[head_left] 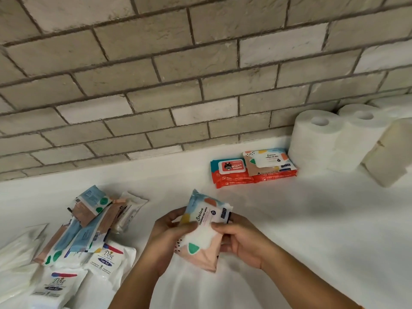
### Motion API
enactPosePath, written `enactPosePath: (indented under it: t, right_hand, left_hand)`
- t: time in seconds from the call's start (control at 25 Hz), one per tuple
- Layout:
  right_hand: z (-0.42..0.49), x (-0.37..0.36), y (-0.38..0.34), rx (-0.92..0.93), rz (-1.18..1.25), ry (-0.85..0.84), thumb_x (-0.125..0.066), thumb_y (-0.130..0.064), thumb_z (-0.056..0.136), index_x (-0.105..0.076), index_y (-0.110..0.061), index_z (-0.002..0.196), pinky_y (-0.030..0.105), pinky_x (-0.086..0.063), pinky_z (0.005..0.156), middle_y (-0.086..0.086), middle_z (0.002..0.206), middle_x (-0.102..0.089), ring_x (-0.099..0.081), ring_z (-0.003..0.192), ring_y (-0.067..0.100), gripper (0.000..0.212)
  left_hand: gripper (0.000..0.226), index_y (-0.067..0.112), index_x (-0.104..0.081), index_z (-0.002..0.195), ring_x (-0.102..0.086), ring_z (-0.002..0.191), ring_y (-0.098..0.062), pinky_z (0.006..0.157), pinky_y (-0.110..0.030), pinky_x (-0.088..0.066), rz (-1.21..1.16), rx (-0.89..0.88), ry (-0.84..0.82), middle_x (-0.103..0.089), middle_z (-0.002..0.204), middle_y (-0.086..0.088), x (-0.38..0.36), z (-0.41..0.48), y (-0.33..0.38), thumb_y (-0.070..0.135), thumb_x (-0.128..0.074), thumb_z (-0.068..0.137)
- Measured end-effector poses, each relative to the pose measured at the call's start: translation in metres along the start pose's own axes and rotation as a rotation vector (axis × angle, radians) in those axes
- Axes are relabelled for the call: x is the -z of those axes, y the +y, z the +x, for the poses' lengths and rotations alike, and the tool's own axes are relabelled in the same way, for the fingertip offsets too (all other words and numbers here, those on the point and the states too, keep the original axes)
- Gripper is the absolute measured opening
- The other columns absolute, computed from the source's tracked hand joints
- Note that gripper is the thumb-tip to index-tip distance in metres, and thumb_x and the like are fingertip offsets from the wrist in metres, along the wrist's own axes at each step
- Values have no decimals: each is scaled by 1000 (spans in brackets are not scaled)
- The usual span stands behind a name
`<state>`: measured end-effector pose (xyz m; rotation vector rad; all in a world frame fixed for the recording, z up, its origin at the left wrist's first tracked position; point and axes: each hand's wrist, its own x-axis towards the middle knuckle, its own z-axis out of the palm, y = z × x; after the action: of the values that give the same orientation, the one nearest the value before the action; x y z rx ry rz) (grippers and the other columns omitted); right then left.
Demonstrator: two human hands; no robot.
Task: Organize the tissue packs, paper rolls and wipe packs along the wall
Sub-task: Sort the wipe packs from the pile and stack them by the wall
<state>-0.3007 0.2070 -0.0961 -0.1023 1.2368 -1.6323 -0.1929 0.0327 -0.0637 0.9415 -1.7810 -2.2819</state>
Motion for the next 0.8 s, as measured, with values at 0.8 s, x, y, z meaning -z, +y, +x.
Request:
enactPosePath:
  t: [0.8]
  right_hand:
    - [141,34,-83,95,585,619,-69,-1,93,-57,-9,124,32,-62,54,11,103,-68,-67,80,23,34]
  left_hand:
    - [18,16,-70,107,-68,88,-29,77,-39,-49,-138,20,448,-74,105,-10,44,-19,-44,7,-59,95]
